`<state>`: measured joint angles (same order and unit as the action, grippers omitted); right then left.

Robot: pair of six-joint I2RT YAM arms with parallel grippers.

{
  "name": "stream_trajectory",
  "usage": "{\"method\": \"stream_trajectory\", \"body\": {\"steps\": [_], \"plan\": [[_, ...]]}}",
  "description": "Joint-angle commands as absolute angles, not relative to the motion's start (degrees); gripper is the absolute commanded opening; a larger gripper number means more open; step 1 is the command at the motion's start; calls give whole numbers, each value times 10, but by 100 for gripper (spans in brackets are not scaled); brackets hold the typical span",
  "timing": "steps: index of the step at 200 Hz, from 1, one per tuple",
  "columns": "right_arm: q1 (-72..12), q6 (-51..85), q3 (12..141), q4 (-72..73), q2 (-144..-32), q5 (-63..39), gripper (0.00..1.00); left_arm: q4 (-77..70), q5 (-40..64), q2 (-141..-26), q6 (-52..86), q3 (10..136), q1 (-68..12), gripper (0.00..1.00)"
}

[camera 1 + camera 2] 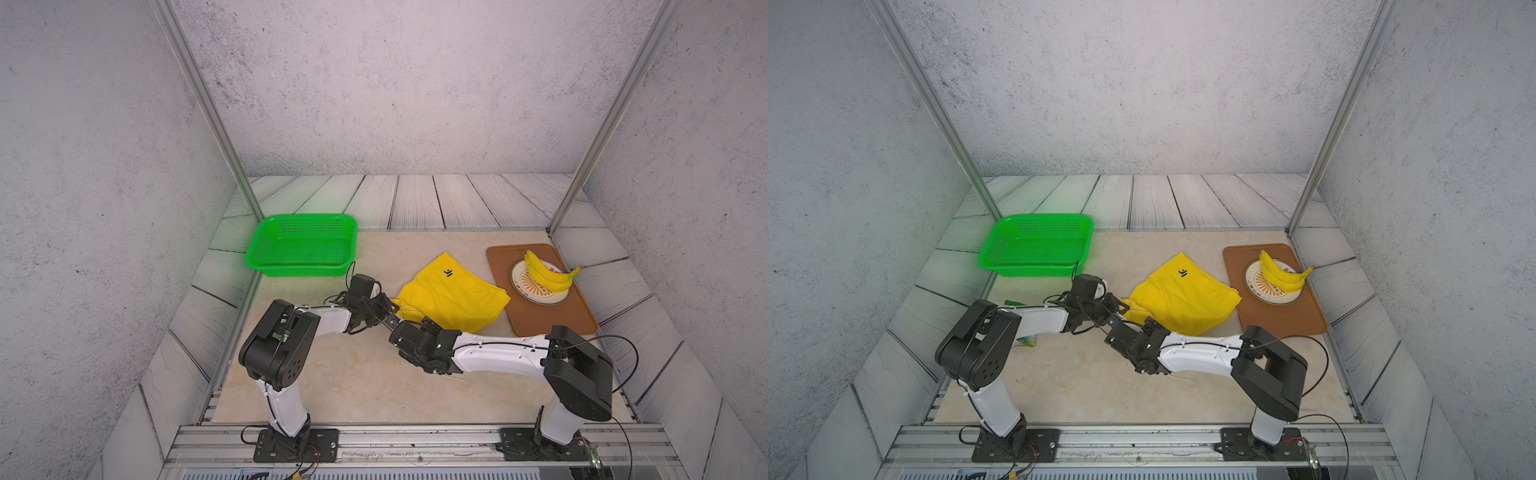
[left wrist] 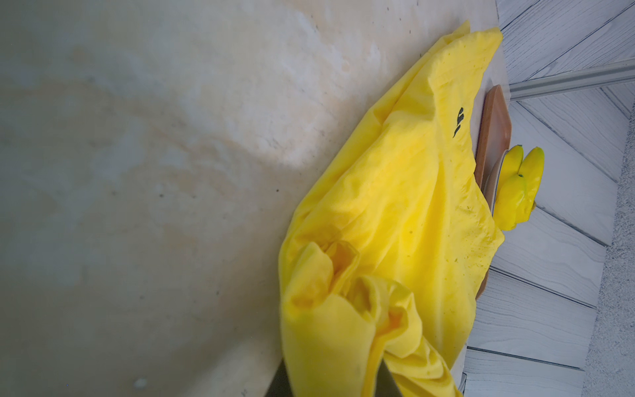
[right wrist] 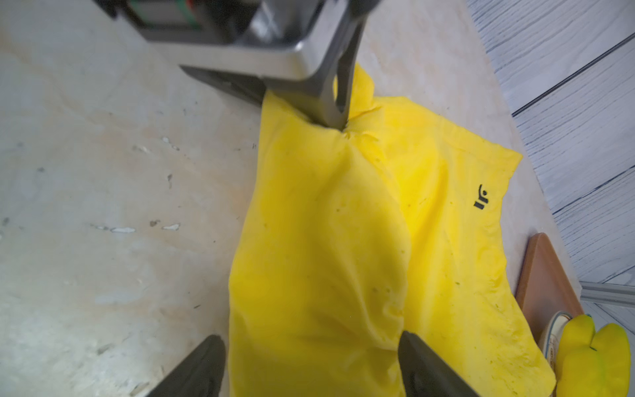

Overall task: Roll up the shorts
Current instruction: Roll the shorts at the center of the board.

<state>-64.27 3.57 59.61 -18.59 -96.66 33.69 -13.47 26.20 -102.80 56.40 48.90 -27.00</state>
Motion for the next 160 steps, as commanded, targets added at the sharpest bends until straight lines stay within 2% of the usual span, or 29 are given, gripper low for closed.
{"method": "stream_trajectory", "body": {"steps": [1,51,108,160], "plan": [[-641,13,607,-190,-975,362,84,-40,257,-1048,560,475,-270,0],[-627,34,601,-189,-1054,340,85,-31,258,-1050,561,480,-269,0],[-626,69,556,-186,-1066,309,83,-19,268,-1050,561,485,-261,0],[-625,92,558,-211,-1062,326,81,-16,279,-1035,561,481,-254,0]]}}
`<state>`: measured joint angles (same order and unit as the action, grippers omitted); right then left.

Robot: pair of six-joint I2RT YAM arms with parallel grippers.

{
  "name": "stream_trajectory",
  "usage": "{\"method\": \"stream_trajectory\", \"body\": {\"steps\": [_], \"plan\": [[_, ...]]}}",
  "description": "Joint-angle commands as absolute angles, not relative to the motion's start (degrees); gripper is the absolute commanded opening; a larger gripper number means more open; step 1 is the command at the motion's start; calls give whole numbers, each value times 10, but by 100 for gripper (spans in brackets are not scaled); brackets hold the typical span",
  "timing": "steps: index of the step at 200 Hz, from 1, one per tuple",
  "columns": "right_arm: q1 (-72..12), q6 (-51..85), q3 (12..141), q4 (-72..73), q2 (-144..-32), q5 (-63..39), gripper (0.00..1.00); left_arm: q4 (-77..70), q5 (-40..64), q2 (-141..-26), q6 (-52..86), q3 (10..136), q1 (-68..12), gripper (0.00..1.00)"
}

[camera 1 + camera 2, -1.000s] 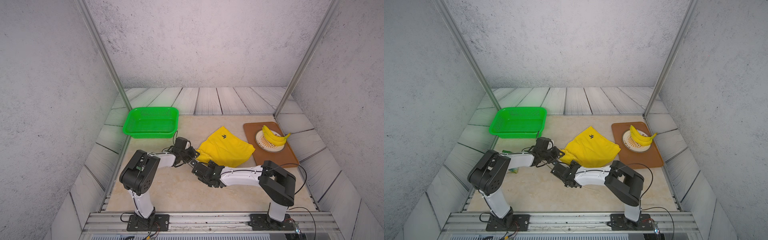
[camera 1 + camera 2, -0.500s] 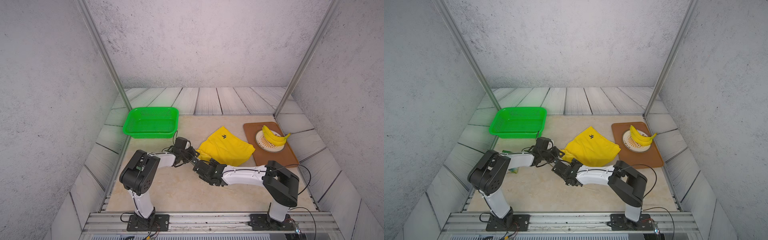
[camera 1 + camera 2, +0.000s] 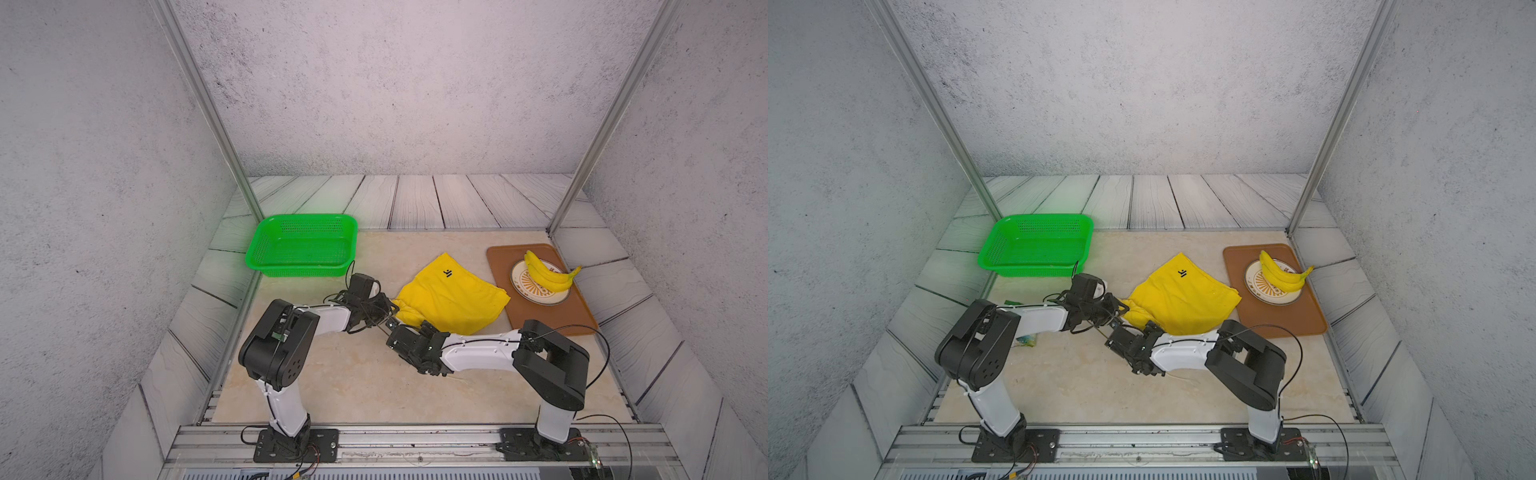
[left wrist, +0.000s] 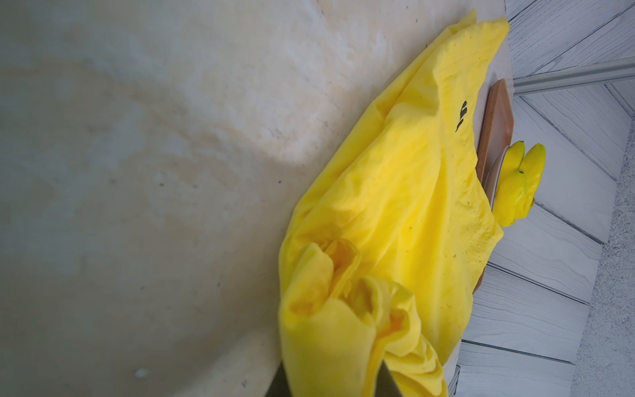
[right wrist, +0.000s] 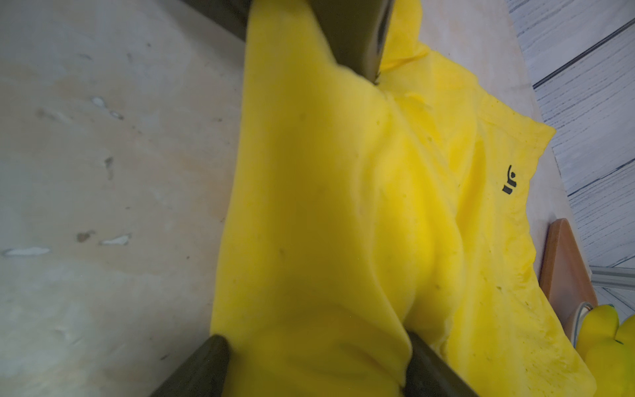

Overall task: Roll up the shorts
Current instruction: Roll the shorts at the center of the board.

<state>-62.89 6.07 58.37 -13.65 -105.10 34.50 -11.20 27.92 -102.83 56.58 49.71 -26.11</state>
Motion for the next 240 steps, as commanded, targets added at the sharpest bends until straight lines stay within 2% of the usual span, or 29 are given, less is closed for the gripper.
{"method": "stream_trajectory", "body": {"steps": [1,22,40,48,69,92,128,197,212,225,232,240], "plan": [[-625,92,559,-211,-1061,326,81,-16,280,-1035,561,481,-255,0],[-620,83,562,-211,-1044,341,74,-18,288,-1039,565,483,-255,0],[-607,78,559,-202,-1039,325,59,-16,291,-1037,570,483,-255,0],[-603,78,557,-200,-1036,309,58,-10,290,-1035,570,483,-255,0],[-601,67,543,-184,-1007,271,68,15,276,-1027,567,488,-254,0],[-602,62,535,-188,-964,283,78,21,270,-1024,564,488,-255,0],[-603,44,549,-215,-944,291,82,17,274,-1034,565,492,-255,0],[-602,76,563,-215,-1032,227,84,26,275,-1035,570,501,-255,0],[-603,79,567,-224,-1047,218,80,43,270,-1036,569,508,-255,0],[-602,84,564,-224,-1052,200,68,53,268,-1037,566,514,-254,0],[-602,88,565,-228,-1054,193,55,59,267,-1037,566,518,-253,0],[-602,93,566,-236,-1054,183,36,66,265,-1038,564,523,-253,0]]}}
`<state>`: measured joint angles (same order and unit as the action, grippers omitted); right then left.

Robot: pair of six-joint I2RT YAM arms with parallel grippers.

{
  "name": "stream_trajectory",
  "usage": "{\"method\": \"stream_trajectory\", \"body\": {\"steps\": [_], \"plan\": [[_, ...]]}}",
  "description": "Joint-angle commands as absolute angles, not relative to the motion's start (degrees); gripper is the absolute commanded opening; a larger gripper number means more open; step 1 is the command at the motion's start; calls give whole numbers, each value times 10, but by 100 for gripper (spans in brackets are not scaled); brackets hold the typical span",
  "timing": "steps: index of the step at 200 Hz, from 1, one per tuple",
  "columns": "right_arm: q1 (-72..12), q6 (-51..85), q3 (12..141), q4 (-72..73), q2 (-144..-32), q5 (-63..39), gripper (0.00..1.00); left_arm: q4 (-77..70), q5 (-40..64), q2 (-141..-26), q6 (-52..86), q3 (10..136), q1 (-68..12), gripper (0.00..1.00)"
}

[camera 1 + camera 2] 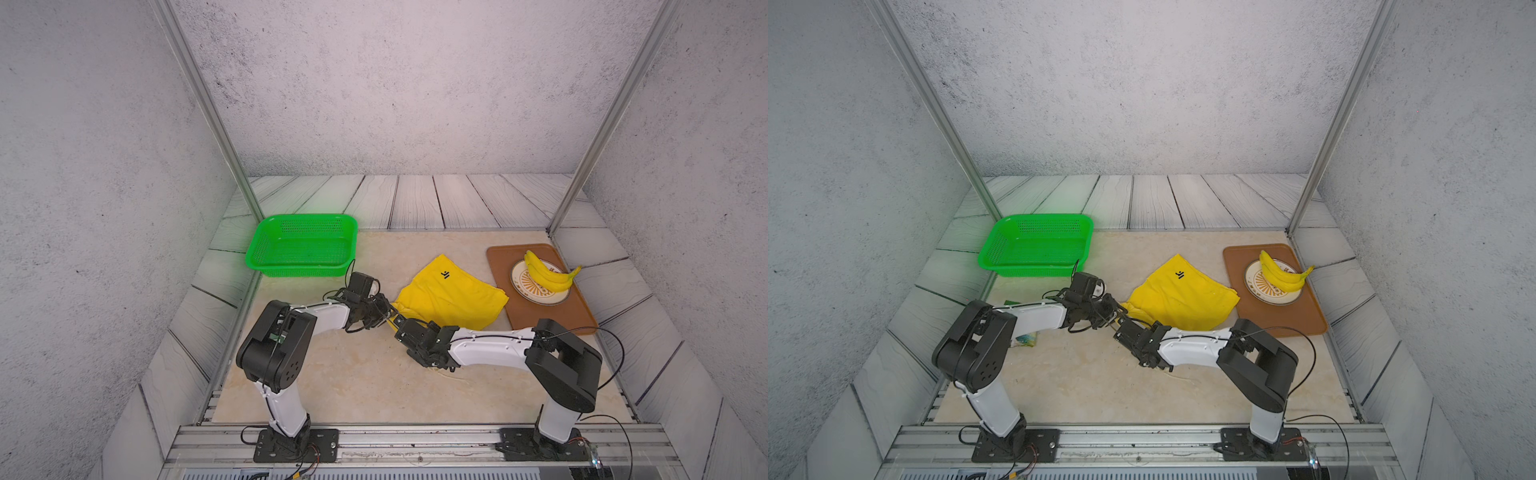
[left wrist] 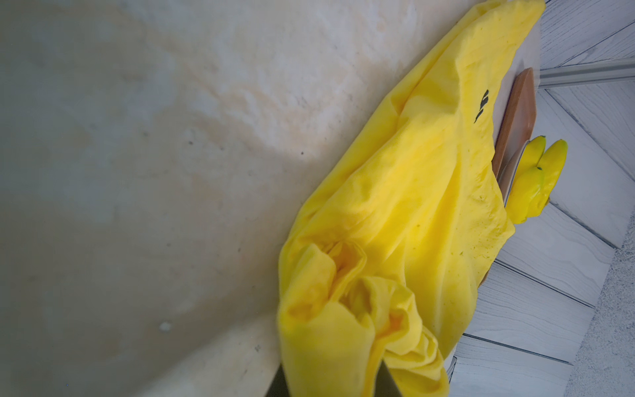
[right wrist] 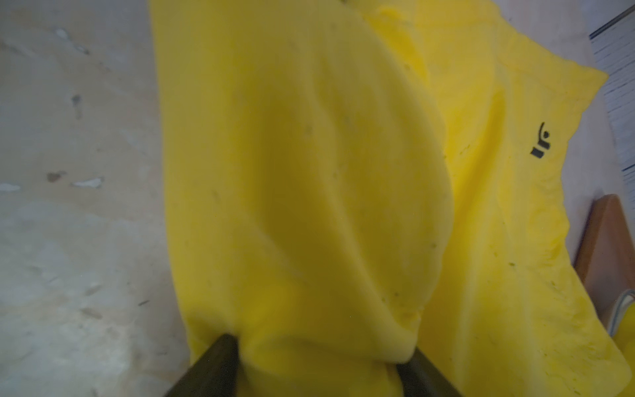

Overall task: Roll up the shorts
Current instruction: Roll the shorts at the center of the board.

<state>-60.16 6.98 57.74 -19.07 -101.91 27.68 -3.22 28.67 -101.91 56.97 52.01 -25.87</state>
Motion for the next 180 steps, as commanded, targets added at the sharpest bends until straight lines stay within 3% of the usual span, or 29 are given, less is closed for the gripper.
{"method": "stream_trajectory", "body": {"steps": [1,12,31,70,146,158,169,171,173,174,176,180], "plan": [[-602,94,566,-237,-1055,182,34,67,265,-1037,564,524,-253,0],[-603,98,569,-248,-1051,163,16,74,262,-1036,563,529,-251,0],[-603,105,564,-260,-1030,100,0,88,256,-1035,560,540,-247,0],[-601,116,532,-234,-969,-34,0,119,245,-1034,544,561,-236,0],[-558,163,484,-152,-923,-172,0,178,237,-1027,509,611,-235,0],[-559,159,504,-193,-927,-131,28,175,236,-1022,508,608,-236,0],[-566,153,524,-231,-922,-80,48,172,238,-1021,506,603,-239,0],[-568,150,527,-237,-919,-72,60,171,239,-1021,507,603,-239,0],[-569,149,530,-241,-916,-66,84,170,240,-1021,507,601,-239,0],[-570,147,531,-243,-915,-62,92,169,241,-1021,507,600,-239,0],[-572,145,534,-248,-910,-55,98,168,243,-1021,506,599,-240,0],[-574,142,540,-255,-903,-43,99,166,245,-1022,506,596,-240,0]]}}
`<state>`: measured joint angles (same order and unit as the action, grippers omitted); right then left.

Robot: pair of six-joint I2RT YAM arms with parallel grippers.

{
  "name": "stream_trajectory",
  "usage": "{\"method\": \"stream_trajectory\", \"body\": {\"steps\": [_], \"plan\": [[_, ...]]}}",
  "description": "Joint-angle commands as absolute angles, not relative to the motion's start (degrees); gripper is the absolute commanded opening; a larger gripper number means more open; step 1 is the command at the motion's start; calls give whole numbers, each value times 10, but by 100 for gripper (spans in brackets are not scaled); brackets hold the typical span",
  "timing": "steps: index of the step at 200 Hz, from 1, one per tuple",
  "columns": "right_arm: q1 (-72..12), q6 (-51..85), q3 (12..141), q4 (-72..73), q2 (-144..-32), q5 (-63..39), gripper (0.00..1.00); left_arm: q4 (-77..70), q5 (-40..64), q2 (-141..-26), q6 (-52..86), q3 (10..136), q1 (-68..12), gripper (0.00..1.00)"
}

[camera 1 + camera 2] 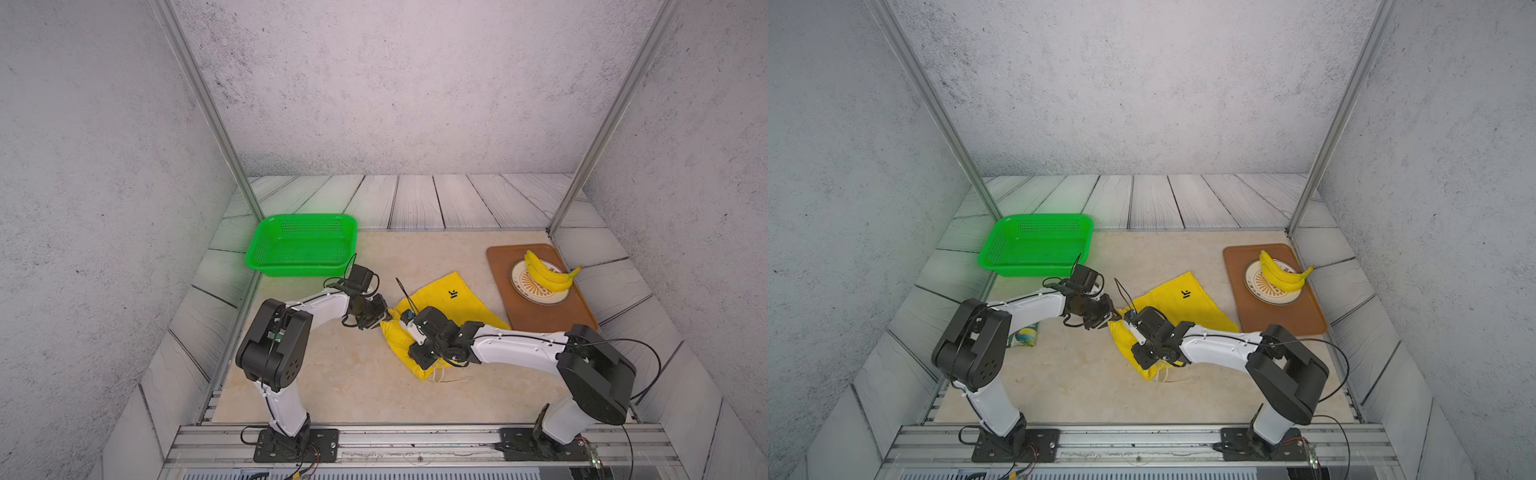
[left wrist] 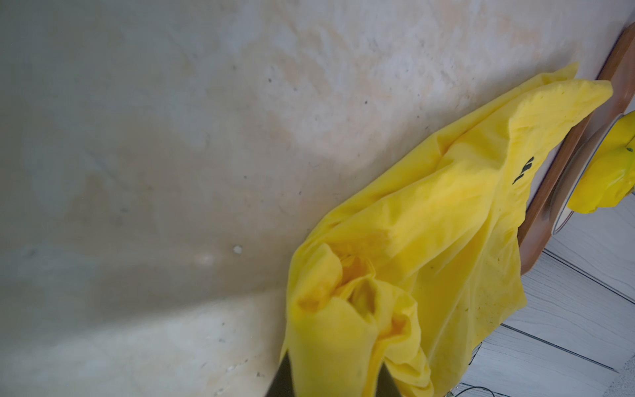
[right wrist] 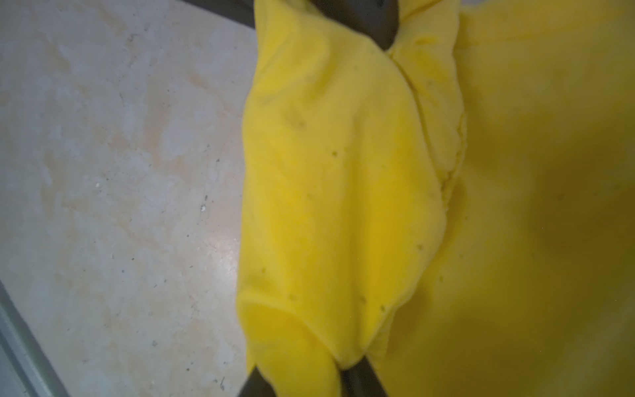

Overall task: Roll up the shorts
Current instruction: Roll the shorts at the center of the board.

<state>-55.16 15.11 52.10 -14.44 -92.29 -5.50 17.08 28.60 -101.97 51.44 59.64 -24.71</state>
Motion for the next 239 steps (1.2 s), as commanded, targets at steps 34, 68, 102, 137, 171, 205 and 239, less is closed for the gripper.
{"method": "stream_trajectory", "body": {"steps": [34,68,102,137,171,205,239], "plan": [[-577,122,595,-301,-889,29,100,132,249,-1017,521,559,-240,0],[-577,112,643,-313,-952,73,99,114,256,-1021,531,552,-241,0],[-579,108,671,-303,-1018,111,100,103,260,-1021,534,545,-246,0],[-584,128,672,-308,-1045,88,91,95,260,-1023,541,536,-247,0],[-604,166,640,-303,-1026,50,47,90,260,-1029,548,539,-245,0],[-605,188,604,-261,-1009,3,10,106,257,-1028,542,565,-243,0],[-579,220,547,-165,-968,-83,8,141,226,-991,526,586,-234,46]]}}
